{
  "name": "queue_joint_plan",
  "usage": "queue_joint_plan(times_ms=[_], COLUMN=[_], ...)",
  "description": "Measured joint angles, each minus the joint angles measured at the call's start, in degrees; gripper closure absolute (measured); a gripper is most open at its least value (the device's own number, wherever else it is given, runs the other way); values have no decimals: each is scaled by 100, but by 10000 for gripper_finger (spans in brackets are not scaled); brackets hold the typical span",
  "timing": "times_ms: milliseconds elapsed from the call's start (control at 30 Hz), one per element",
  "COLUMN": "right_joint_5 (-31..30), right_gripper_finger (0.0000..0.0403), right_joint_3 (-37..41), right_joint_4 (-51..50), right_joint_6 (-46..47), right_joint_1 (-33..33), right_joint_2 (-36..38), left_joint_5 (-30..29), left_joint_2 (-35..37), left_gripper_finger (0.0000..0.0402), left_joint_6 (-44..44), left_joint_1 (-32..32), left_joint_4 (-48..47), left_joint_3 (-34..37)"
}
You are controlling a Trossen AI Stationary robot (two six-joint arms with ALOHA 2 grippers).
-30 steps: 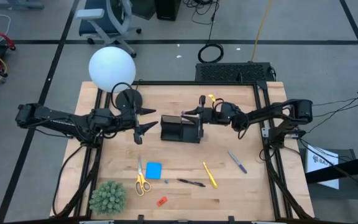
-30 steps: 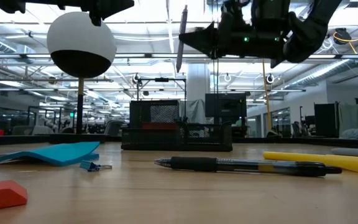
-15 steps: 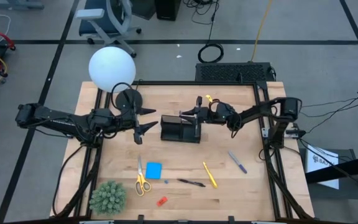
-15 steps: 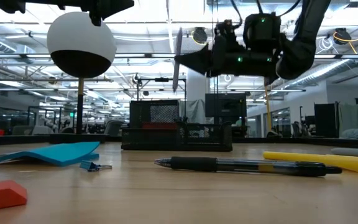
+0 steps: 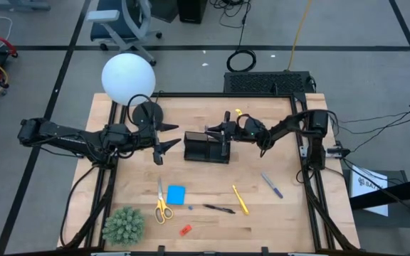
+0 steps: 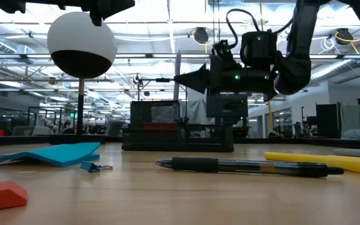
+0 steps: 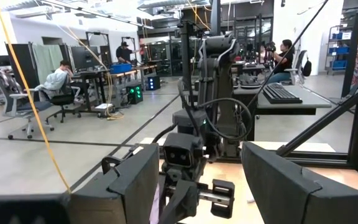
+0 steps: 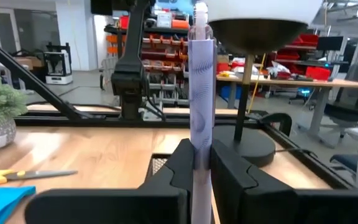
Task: Pick and place office supplies into organizer
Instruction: Put the violet pen into the black desk organizer, then put the blue marker pen into the black desk organizer
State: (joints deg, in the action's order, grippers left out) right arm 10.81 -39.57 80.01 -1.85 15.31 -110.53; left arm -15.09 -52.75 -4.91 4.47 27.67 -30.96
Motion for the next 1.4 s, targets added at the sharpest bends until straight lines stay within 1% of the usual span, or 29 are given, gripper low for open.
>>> queue_joint_plan(times_ms=[100, 367, 600, 767, 1167, 1400], right_joint_5=[0, 0, -9, -13, -20, -4], right_gripper_finger=[378, 377, 326, 311, 312, 314], right_joint_3=[0, 0, 0, 0, 0, 0], right_joint_4=[-12, -59, -63, -69, -11, -39], right_joint_6=[133, 123, 250, 249, 42, -1], right_joint_1=[7, 9, 9, 9, 9, -46], right_joint_2=[-17, -15, -15, -15, 60, 369], left_joint_5=[1, 2, 4, 7, 17, 17], left_joint_2=[0, 0, 0, 0, 0, 0], left_gripper_finger=[167, 167, 167, 167, 167, 167], left_joint_6=[0, 0, 0, 0, 3, 9], left_joint_1=[0, 0, 0, 0, 0, 0], left_joint_4=[1, 1, 1, 1, -1, -25], left_joint_3=[0, 0, 0, 0, 0, 0])
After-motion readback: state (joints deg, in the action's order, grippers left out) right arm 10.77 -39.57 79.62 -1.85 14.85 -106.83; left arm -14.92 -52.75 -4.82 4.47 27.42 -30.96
